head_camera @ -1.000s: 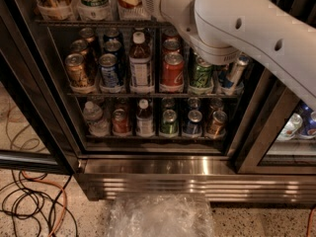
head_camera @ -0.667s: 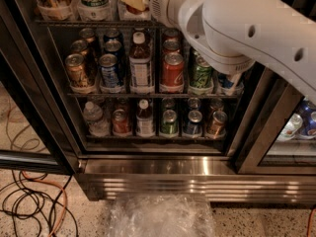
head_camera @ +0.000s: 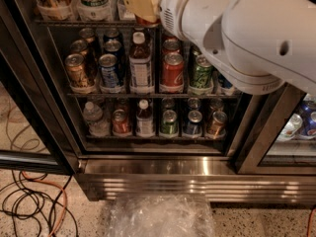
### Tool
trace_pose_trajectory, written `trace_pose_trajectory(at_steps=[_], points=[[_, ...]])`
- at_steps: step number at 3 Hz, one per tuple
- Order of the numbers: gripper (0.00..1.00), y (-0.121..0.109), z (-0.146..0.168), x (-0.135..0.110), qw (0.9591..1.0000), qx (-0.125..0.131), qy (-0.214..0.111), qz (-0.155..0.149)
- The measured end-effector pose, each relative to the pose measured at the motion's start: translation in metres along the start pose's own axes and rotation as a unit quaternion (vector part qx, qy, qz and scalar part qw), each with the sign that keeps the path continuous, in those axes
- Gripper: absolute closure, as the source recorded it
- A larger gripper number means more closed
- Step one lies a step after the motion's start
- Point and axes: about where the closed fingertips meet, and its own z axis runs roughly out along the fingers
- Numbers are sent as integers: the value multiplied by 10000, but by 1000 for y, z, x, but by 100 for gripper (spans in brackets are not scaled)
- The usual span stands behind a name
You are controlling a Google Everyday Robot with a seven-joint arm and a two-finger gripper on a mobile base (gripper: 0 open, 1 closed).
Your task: Pick coke can from top shelf of fridge
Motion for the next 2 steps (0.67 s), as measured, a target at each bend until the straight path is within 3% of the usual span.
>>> trace_pose_trajectory(at_steps=[1,2], points=[[100,-14,-31,2,9992,-113,145,360],[100,-30,-69,22,9960,-374,446,684]])
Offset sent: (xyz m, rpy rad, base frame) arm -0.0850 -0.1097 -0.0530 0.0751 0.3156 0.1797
